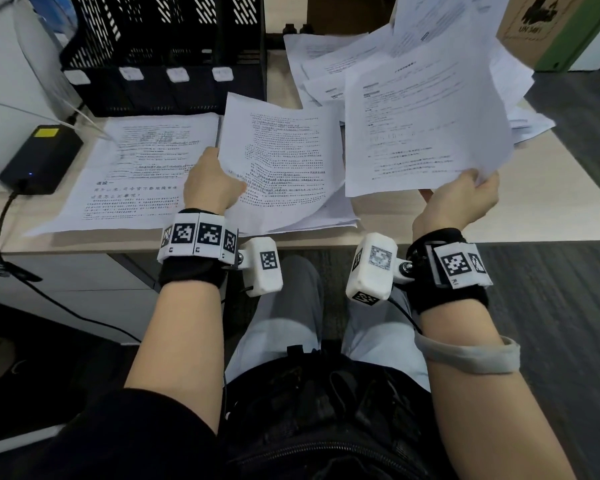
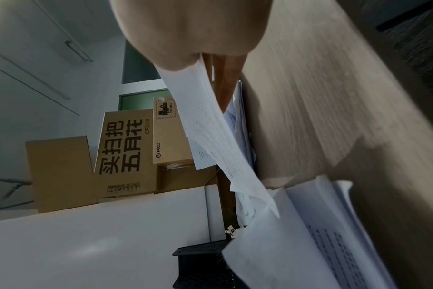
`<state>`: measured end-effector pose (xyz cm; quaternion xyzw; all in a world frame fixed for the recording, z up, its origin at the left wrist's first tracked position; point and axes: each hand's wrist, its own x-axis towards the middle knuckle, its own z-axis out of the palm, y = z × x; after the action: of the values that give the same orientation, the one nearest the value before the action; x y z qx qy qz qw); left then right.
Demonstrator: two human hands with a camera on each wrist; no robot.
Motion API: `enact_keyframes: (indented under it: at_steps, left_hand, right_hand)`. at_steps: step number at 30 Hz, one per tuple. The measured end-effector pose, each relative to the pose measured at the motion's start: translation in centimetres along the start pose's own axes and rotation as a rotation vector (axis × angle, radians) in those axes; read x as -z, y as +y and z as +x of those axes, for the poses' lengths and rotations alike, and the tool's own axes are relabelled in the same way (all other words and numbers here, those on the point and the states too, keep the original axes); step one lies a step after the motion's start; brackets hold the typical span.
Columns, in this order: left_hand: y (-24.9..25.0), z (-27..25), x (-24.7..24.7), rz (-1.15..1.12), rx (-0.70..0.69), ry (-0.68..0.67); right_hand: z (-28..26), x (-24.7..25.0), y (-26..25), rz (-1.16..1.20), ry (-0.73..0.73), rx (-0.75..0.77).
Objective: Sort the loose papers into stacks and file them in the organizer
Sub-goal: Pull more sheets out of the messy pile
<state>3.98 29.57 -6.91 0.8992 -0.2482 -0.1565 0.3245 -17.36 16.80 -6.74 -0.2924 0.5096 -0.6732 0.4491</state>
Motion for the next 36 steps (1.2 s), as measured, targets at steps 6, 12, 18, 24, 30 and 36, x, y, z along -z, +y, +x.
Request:
enact_keyframes:
  at_steps: [6, 12, 18, 24, 30, 36]
  left_hand:
    - [-0.3, -0.2, 0.0, 0.011, -0.015, 0.106]
    - [0.6, -1.8, 0.1, -0.169, -0.107, 0.01]
    - [3.1, -4.3, -1.2, -0.204, -0.215, -0.166]
    - [6.0, -6.4, -3.0, -0.19, -0.328, -0.295]
    - [8.8, -8.2, -5.8, -0.198, -0.408, -0.405]
    - [11.5, -8.9, -8.8, -0.203, -0.46, -0.488]
  right_hand:
    - [0.5, 0.4, 0.4, 0.008, 0.007, 0.002]
    - [1.1, 0.8, 0.1, 0.025, 0.023, 0.004]
    - [1.8, 2.4, -0.3, 0.027, 0.058, 0.001]
    - [3.5, 4.9, -1.0, 0.072, 0.139, -0.02]
    - [4.9, 7.4, -1.2, 0.063, 0.192, -0.07]
    - [8.4, 9.8, -0.5, 0.033, 0.249, -0.073]
